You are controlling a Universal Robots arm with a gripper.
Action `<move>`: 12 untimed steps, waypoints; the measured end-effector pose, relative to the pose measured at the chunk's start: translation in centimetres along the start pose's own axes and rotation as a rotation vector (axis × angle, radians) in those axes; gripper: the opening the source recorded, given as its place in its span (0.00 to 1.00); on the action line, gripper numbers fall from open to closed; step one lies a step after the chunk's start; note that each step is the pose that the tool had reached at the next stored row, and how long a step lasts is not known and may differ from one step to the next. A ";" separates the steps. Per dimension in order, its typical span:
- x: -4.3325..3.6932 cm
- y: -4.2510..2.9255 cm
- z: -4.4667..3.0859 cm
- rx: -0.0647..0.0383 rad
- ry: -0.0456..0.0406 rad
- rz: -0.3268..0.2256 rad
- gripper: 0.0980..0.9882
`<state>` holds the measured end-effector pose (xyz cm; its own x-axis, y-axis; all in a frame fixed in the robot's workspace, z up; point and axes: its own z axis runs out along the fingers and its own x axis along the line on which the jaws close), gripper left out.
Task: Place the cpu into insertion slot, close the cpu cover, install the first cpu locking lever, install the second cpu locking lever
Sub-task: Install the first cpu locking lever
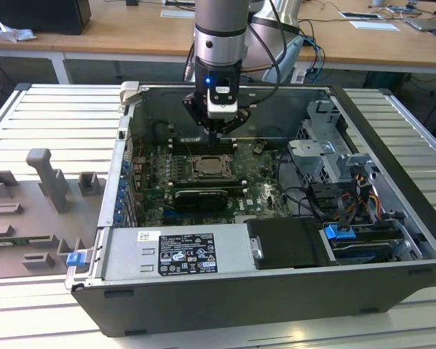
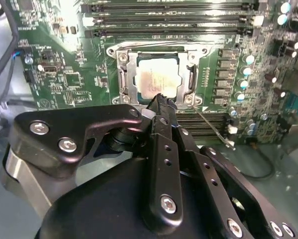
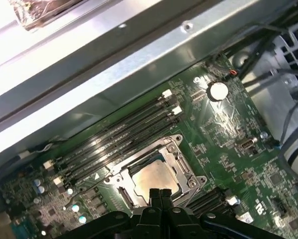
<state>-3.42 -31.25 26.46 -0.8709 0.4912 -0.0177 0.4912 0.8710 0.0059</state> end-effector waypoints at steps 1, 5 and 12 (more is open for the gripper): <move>0.00 0.00 0.00 0.000 0.0000 -0.012 0.01; 0.00 0.00 0.00 -0.002 0.0006 -0.100 0.01; 0.00 0.00 0.00 -0.004 0.0012 -0.208 0.01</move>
<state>-3.42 -31.26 26.46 -0.9537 0.3003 -0.0177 0.3002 0.9538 0.0059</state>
